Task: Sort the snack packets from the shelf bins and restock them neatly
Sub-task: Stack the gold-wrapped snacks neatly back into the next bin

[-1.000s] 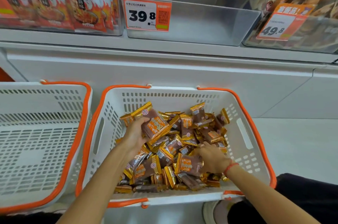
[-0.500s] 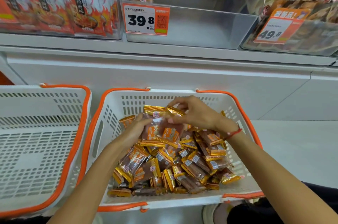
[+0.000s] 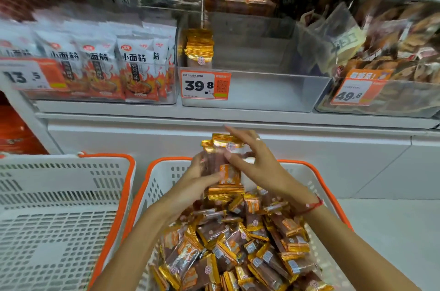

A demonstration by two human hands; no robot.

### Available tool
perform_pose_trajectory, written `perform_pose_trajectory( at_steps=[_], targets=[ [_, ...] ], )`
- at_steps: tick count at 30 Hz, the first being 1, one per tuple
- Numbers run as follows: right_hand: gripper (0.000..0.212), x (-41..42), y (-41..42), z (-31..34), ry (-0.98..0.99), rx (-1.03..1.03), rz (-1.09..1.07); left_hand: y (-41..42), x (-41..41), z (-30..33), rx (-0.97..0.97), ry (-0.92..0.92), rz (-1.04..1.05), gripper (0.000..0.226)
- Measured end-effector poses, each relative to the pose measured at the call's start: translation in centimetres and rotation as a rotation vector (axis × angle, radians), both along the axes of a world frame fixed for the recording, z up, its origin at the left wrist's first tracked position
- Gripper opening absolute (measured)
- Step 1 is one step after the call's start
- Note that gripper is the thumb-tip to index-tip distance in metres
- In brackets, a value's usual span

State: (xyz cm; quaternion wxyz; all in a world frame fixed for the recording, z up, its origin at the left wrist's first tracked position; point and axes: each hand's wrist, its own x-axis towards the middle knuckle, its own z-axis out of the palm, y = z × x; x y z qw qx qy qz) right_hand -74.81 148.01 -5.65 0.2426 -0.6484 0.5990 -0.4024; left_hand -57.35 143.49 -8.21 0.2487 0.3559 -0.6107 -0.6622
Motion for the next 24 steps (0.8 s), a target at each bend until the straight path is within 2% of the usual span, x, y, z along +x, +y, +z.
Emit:
perform_pose_trajectory(
  at_steps=[2, 4, 7, 10, 15, 20, 24],
  targets=[
    [0.070, -0.2, -0.8, 2.6, -0.143, 0.072, 0.065, -1.3, 0.1, 1.9, -0.100, 0.027, 0.039, 0.051],
    [0.073, -0.5, -1.8, 5.5, -0.222, 0.081, 0.107, -2.9, 0.1, 4.3, -0.207, 0.055, 0.022, 0.051],
    [0.066, -0.7, -4.1, 10.1, -0.138, -0.018, 0.187, -5.7, -0.1, 8.2, -0.368, 0.117, -0.023, 0.048],
    [0.053, -0.5, -6.7, 14.2, -0.016, -0.205, 0.191, -9.0, -0.3, 11.6, -0.582, 0.113, 0.072, 0.057],
    [0.028, -1.3, -11.4, 17.2, 0.115, -0.407, 0.123, -13.0, -0.5, 14.6, -0.998, -0.111, 0.348, 0.069],
    [0.030, -3.2, -14.6, 16.4, 0.136, -0.365, 0.031, -14.2, 0.3, 12.3, -1.073, -0.286, 0.455, 0.098],
    [0.031, -2.7, -17.1, 15.2, 0.187, -0.157, 0.050, -15.3, 0.7, 10.7, -1.086, -0.425, 0.478, 0.104]
  ],
)
